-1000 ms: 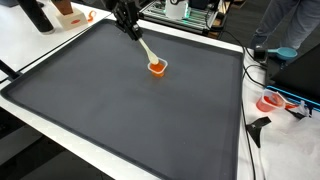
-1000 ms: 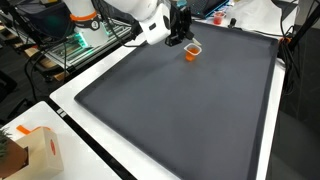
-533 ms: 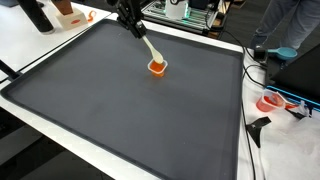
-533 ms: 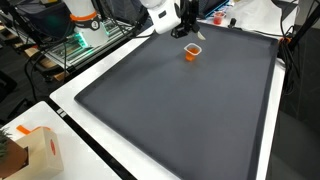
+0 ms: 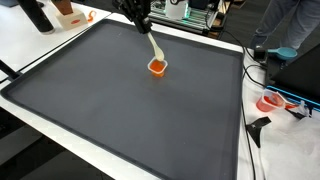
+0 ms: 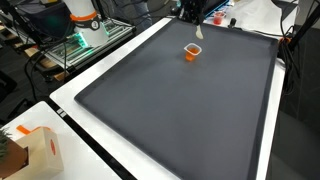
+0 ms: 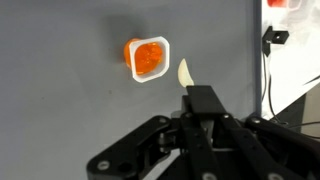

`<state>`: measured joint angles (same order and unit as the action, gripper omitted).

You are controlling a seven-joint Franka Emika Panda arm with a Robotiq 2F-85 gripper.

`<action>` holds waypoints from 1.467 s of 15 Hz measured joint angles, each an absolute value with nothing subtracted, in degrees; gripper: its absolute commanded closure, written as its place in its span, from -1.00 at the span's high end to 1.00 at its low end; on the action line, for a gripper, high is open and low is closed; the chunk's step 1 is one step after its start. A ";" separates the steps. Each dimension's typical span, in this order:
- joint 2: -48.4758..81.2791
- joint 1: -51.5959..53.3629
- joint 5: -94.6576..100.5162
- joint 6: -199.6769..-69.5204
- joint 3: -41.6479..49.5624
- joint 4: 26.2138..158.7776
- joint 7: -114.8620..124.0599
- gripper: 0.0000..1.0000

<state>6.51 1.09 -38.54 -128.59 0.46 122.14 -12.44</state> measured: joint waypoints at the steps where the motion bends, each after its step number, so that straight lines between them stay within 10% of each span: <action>1: 6.44 1.54 -34.78 -128.69 0.11 121.55 -9.43 -0.94; 22: 5.63 5.31 -6.57 -125.53 -3.37 114.65 8.87 -0.74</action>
